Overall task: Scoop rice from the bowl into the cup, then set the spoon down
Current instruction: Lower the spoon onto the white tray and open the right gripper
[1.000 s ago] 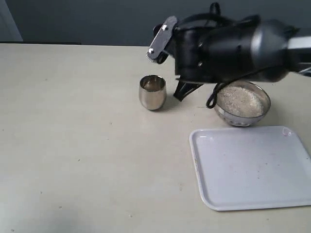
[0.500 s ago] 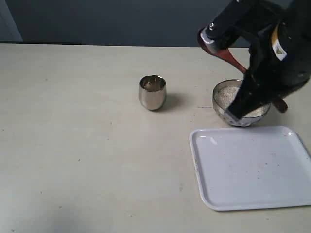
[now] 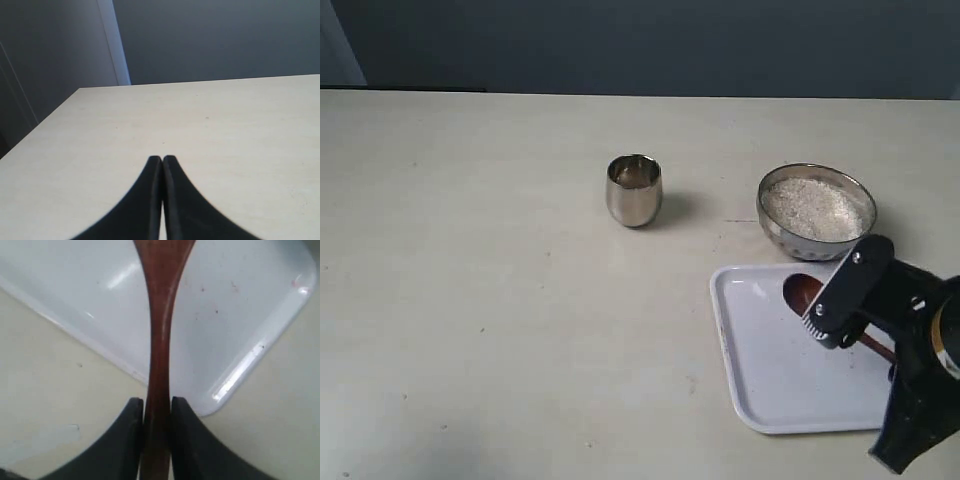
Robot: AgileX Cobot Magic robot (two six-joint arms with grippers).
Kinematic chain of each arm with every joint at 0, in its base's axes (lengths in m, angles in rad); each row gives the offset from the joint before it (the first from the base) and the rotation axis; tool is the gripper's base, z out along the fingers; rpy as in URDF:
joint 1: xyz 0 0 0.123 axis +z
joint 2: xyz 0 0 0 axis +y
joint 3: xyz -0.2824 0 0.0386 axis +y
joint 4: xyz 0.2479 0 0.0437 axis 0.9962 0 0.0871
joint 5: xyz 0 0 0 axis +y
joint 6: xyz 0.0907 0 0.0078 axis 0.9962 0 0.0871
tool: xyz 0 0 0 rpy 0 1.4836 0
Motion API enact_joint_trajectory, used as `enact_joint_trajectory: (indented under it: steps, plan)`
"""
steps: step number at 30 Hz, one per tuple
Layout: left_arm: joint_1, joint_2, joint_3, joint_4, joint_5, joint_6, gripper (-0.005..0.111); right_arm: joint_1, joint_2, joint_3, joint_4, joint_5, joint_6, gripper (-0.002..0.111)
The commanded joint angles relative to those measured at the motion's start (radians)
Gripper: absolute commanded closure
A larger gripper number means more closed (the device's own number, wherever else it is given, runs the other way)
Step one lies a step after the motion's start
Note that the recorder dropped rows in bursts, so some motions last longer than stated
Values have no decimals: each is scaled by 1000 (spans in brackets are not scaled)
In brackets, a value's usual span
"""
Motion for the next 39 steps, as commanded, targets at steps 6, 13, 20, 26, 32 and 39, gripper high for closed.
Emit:
enact_joint_trajectory:
  steps: [6,13,20,26,32,39]
  plan:
    - [-5,-4,-3,0,-11,-2,106,-4,18,53,-222,-89,390,109]
    - [-5,-4,-3,0,-11,-2,106,-4,20,53,-219,-162,395,109]
    - [-5,-4,-3,-2,-11,-2,106,-4,20,85,-248,-238,408,109]
    - [-5,-4,-3,-2,-11,-2,106,-4,20,114,-320,-279,507,109]
    - [-5,-4,-3,-2,-11,-2,106,-4,20,114,-303,-303,543,109]
    - [-5,-4,-3,-2,-11,-2,106,-4,20,114,-293,-327,543,97]
